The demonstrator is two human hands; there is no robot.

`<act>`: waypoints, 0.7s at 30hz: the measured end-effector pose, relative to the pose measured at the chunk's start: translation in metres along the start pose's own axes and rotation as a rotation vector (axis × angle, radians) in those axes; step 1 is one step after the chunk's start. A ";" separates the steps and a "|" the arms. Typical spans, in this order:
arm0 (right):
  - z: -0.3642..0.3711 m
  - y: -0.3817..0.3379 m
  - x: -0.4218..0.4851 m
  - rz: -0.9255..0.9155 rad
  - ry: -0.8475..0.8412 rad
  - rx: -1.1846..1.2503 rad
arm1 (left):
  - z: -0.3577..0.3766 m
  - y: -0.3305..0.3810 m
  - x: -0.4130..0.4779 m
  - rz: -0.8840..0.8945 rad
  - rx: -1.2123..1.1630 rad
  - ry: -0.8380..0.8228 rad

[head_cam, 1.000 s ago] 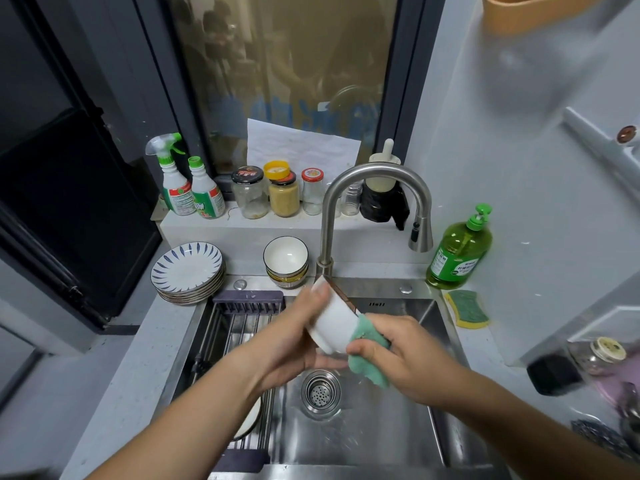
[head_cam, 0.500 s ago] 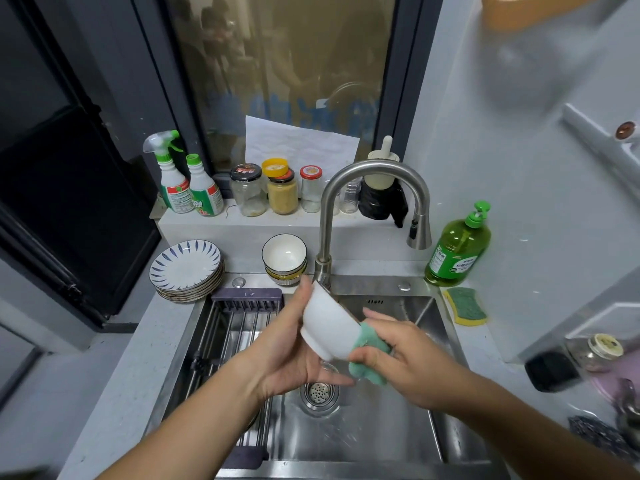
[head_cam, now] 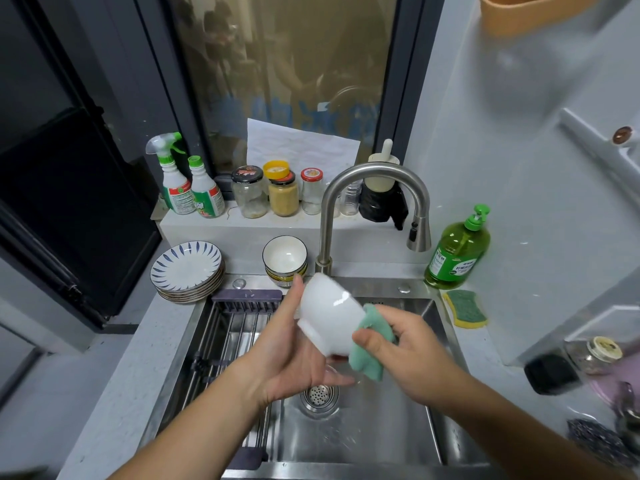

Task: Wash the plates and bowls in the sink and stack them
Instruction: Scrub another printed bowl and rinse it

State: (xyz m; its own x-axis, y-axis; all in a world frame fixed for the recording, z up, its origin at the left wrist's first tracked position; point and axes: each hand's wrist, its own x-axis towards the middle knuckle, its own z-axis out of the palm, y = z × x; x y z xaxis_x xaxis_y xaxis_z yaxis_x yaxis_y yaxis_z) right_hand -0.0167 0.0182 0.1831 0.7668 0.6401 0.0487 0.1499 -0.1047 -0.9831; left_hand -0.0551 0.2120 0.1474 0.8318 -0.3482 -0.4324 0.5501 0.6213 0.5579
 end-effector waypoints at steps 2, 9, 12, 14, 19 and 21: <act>0.005 -0.004 0.002 0.066 0.097 0.205 | 0.003 -0.001 -0.001 0.091 0.049 -0.010; 0.013 -0.008 0.012 0.216 0.299 0.566 | -0.004 -0.003 -0.004 0.441 0.044 -0.010; 0.020 -0.009 0.012 0.166 0.387 0.652 | -0.003 -0.002 -0.006 0.468 0.039 0.012; 0.023 -0.008 0.013 0.106 0.518 0.611 | 0.000 -0.001 -0.009 0.466 0.049 0.064; 0.032 -0.017 0.004 -0.249 0.554 0.116 | 0.007 -0.002 -0.013 0.463 0.092 0.138; 0.036 -0.008 0.001 -0.360 0.398 -0.203 | 0.009 -0.003 -0.014 0.467 0.100 0.124</act>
State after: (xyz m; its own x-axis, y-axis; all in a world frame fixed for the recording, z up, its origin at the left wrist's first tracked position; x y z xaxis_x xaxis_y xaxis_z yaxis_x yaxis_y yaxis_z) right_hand -0.0392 0.0471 0.1847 0.8151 0.3312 0.4752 0.5318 -0.1028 -0.8406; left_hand -0.0679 0.2089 0.1579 0.9793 0.0414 -0.1979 0.1304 0.6188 0.7747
